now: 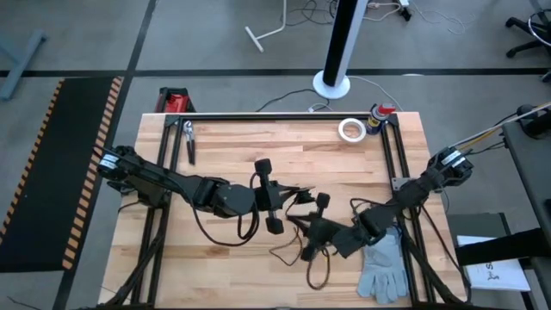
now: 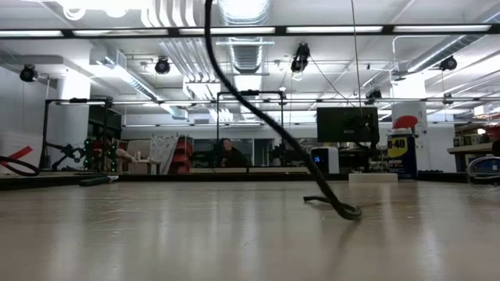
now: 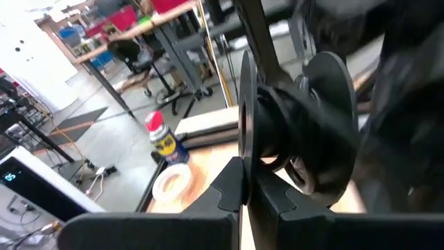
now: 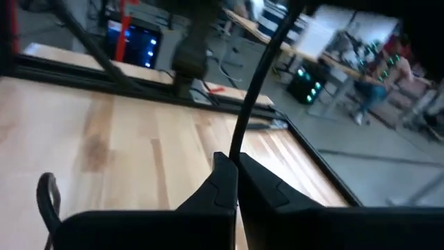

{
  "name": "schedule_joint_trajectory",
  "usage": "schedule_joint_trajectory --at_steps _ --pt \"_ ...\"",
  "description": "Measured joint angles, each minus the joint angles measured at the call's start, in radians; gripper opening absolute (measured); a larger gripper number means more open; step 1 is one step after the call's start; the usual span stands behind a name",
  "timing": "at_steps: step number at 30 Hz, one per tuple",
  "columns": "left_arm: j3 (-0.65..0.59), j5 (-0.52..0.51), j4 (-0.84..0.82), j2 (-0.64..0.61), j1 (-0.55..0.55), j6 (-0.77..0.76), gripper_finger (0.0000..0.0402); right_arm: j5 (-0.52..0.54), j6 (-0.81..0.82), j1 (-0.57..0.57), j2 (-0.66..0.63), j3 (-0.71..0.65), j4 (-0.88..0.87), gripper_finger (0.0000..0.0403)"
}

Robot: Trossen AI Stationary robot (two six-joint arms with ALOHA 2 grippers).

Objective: Coil cords
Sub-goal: Uncoil the black wire from the spool

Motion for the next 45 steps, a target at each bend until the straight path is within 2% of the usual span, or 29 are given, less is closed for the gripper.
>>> schedule_joint_trajectory --at_steps 3,9,12,16,23,26,30,37,42,45 --pt "-0.001 -0.002 -0.065 0.0 0.004 -0.029 0.0 0.009 -0.054 0.026 -0.002 0.033 0.003 0.0" --pt "-0.045 -0.021 -0.099 0.0 0.004 -0.056 0.0 0.115 -0.183 0.074 -0.026 0.091 -0.018 0.0" --pt "-0.053 -0.021 -0.127 -0.003 0.002 -0.077 0.0 0.168 -0.167 0.092 -0.058 0.092 -0.095 0.0" --pt "-0.053 -0.021 -0.153 -0.015 -0.006 -0.087 0.0 0.189 0.018 0.097 -0.107 0.09 -0.315 0.0" --pt "-0.053 -0.027 -0.2 -0.042 -0.015 -0.109 0.0 0.175 0.509 0.097 -0.145 0.086 -0.785 0.0" --pt "-0.053 -0.029 -0.195 -0.049 -0.016 -0.112 0.0 0.105 0.703 0.096 -0.145 0.068 -0.914 0.0" --pt "-0.052 -0.029 -0.193 -0.05 -0.017 -0.112 0.0 -0.051 0.82 0.087 -0.137 0.029 -0.921 0.0011" --pt "-0.052 -0.032 -0.188 -0.054 -0.017 -0.113 0.0 -0.315 0.827 0.081 -0.139 -0.016 -0.802 0.0077" --pt "-0.051 -0.048 -0.19 -0.063 -0.017 -0.112 0.0 -0.443 0.833 0.081 -0.174 0.011 -0.841 0.0121" --pt "-0.051 -0.049 -0.198 -0.069 -0.017 -0.112 0.0 -0.554 0.859 0.081 -0.209 0.042 -0.893 0.0138"
